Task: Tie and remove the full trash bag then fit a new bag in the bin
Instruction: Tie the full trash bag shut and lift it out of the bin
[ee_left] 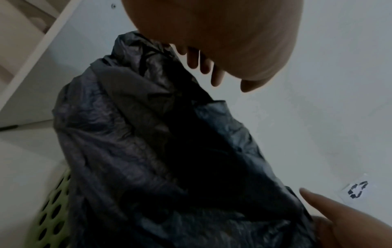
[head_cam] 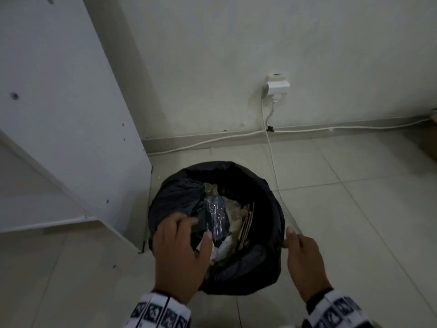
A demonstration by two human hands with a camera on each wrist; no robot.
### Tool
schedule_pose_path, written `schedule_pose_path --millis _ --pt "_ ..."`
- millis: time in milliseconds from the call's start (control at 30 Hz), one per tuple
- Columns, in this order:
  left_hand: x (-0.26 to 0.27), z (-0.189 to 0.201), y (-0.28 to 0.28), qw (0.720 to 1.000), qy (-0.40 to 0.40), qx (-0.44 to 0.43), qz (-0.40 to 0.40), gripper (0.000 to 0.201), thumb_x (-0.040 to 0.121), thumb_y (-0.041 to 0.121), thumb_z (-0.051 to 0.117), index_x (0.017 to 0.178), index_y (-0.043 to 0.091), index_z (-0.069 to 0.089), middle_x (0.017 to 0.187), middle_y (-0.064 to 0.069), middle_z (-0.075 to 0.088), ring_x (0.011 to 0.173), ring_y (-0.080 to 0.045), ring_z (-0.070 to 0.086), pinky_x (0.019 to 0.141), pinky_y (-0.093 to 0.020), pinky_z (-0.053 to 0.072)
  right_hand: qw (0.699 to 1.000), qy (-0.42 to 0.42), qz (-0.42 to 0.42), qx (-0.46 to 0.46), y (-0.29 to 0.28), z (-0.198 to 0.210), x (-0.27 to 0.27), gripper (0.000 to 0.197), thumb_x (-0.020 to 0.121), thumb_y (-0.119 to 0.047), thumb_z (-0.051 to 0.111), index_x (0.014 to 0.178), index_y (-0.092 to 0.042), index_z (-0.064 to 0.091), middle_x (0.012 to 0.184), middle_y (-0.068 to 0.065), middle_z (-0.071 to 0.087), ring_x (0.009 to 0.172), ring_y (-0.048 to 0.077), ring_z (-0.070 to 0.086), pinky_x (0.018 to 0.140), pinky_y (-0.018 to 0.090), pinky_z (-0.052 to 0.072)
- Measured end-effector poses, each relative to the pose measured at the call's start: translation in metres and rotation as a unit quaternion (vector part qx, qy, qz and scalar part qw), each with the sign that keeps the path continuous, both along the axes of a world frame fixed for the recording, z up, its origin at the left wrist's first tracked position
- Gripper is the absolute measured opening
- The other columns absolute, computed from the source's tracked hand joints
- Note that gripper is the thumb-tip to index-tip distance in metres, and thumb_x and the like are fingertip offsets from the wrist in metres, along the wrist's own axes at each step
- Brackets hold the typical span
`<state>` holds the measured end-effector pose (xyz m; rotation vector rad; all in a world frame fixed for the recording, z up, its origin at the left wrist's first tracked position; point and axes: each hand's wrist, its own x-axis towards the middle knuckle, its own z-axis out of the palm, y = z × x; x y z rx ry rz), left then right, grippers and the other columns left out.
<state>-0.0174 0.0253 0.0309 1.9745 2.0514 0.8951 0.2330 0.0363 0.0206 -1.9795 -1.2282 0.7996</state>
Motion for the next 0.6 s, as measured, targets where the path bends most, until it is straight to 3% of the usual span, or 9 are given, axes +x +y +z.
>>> schedule_pose_path --millis 67,133,200,267,333,400,500,600 --pt "0.001 -0.006 0.008 0.997 0.041 -0.065 -0.002 0.076 0.088 0.065 0.037 0.14 0.011 0.05 0.154 -0.018 0.036 0.147 -0.038 0.028 0.119 -0.05 0.025 0.986 0.138 -0.051 -0.072 0.007 -0.011 0.004 0.057 0.1 -0.05 0.038 0.097 0.001 0.064 0.096 0.022 0.063 0.085 0.028 0.062 0.084 0.045 0.051" --pt "0.001 -0.014 0.011 0.988 0.063 -0.143 -0.019 0.102 0.083 0.083 0.016 0.157 0.012 0.026 0.168 -0.011 0.012 0.157 -0.027 0.001 0.126 -0.041 0.004 0.943 0.297 -0.072 -0.134 0.011 -0.016 0.004 0.045 0.098 -0.054 0.043 0.115 -0.015 0.058 0.11 0.012 0.061 0.103 0.033 0.062 0.092 0.052 0.052" --pt "0.001 -0.019 0.011 0.985 0.053 -0.161 -0.028 0.11 0.078 0.088 0.007 0.16 0.014 0.017 0.169 -0.005 0.012 0.157 -0.021 0.004 0.127 -0.037 0.007 0.91 0.371 -0.054 -0.174 0.015 -0.017 0.002 0.041 0.097 -0.057 0.043 0.116 -0.025 0.062 0.113 0.002 0.064 0.106 0.033 0.064 0.091 0.051 0.054" --pt "0.001 -0.018 0.011 0.985 0.03 -0.17 -0.022 0.106 0.08 0.083 0.013 0.159 0.014 0.018 0.167 -0.004 0.022 0.155 -0.021 0.017 0.126 -0.037 0.017 0.879 0.43 -0.054 -0.201 0.02 -0.019 0.003 0.04 0.097 -0.055 0.046 0.109 -0.025 0.068 0.111 0.006 0.069 0.106 0.036 0.065 0.089 0.048 0.054" --pt "0.0 -0.018 0.01 0.985 0.026 -0.167 -0.014 0.101 0.082 0.079 0.016 0.158 0.012 0.024 0.164 -0.006 0.03 0.152 -0.022 0.025 0.124 -0.037 0.021 0.857 0.47 -0.053 -0.204 0.026 -0.019 0.008 0.043 0.096 -0.049 0.051 0.116 -0.016 0.069 0.115 0.015 0.071 0.11 0.036 0.064 0.096 0.05 0.051" --pt "-0.001 -0.02 0.009 0.987 0.035 -0.154 -0.018 0.097 0.085 0.076 0.019 0.155 0.01 0.031 0.16 -0.007 0.036 0.149 -0.023 0.031 0.123 -0.035 0.023 0.863 0.464 -0.057 -0.194 0.037 -0.017 0.018 0.043 0.095 -0.037 0.057 0.121 -0.004 0.067 0.119 0.02 0.069 0.109 0.035 0.065 0.099 0.05 0.049" --pt "-0.003 -0.019 0.008 0.988 0.034 -0.146 -0.031 0.094 0.086 0.073 0.023 0.153 0.009 0.035 0.158 -0.008 0.04 0.147 -0.023 0.033 0.122 -0.033 0.023 0.892 0.411 -0.06 -0.176 0.061 -0.004 0.042 0.039 0.09 -0.019 0.063 0.122 0.004 0.064 0.116 0.023 0.07 0.092 0.031 0.07 0.083 0.043 0.057" --pt "-0.005 -0.015 0.01 0.987 0.013 -0.153 -0.038 0.096 0.084 0.075 0.023 0.153 0.009 0.035 0.157 -0.008 0.04 0.147 -0.023 0.034 0.121 -0.032 0.024 0.925 0.358 -0.029 -0.128 0.084 0.022 0.06 0.031 0.089 -0.013 0.066 0.116 0.001 0.066 0.096 0.015 0.076 0.073 0.024 0.072 0.067 0.035 0.06"
